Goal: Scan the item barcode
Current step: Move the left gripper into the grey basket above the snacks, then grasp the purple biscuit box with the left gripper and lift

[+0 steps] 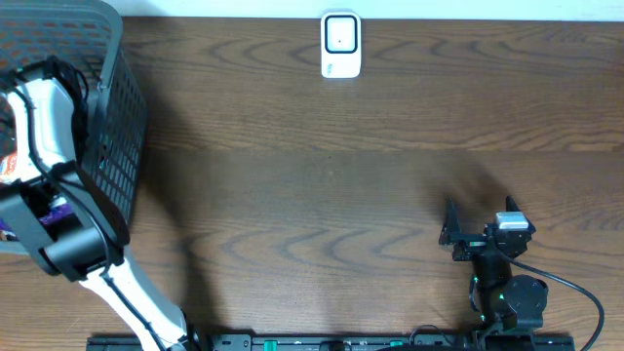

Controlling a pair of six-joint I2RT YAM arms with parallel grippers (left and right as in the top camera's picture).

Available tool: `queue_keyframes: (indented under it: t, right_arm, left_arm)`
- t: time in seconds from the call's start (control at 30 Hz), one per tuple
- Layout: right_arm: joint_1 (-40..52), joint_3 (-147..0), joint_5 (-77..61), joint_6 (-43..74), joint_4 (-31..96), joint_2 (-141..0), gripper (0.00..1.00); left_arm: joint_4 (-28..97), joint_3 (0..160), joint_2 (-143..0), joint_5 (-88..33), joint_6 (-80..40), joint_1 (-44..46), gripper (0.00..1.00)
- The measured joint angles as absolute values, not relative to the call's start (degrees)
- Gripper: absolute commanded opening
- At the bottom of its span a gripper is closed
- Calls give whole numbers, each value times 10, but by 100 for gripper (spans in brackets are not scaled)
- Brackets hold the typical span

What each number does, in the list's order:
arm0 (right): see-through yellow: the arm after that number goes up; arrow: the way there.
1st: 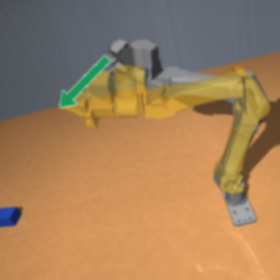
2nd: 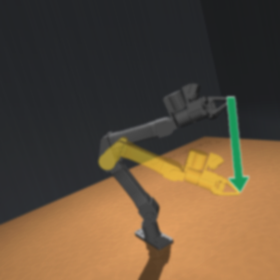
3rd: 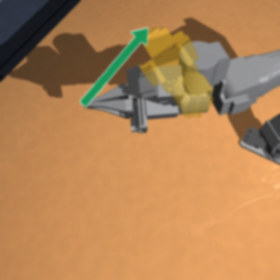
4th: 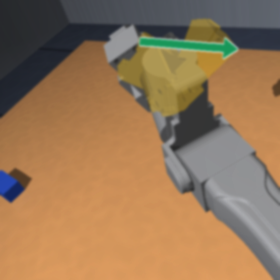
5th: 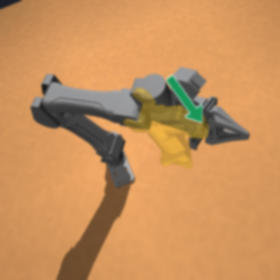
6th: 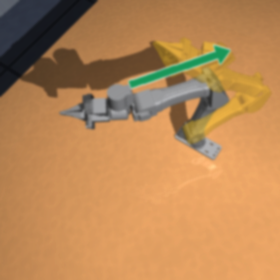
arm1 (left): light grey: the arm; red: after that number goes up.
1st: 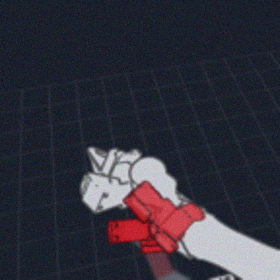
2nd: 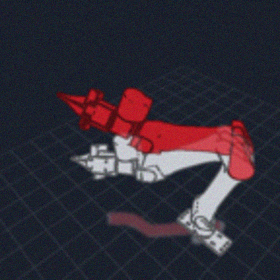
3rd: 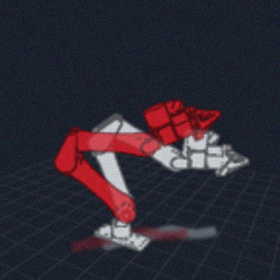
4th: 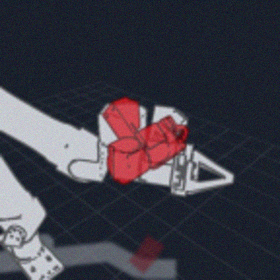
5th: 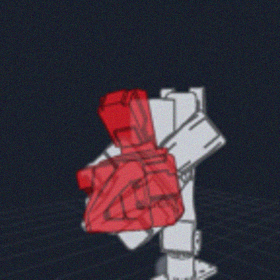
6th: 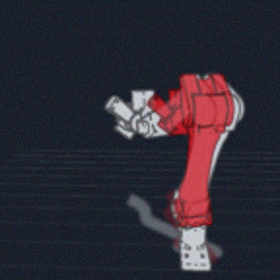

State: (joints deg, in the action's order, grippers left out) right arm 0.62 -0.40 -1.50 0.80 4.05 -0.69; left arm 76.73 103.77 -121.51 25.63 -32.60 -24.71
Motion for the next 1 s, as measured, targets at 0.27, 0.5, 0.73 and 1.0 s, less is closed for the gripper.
queue_keyframes:
  t: [0.27, 0.5, 0.73, 1.0]
  right_arm:
    - [6, -4, -15, 8, 41, -7, 99]
    - [6, -4, -15, 8, 41, -7, 99]
    - [6, -4, -15, 8, 41, -7, 99]
    - [6, -4, -15, 8, 41, -7, 99]
  left_arm:
    - [747, 1011, -1245, 256, -330, -247, 67]
    - [696, 974, -1245, 257, -332, -259, 31]
    - [679, 971, -1245, 249, -327, -273, 7]
    - [710, 1008, -1233, 155, -298, -280, 7]
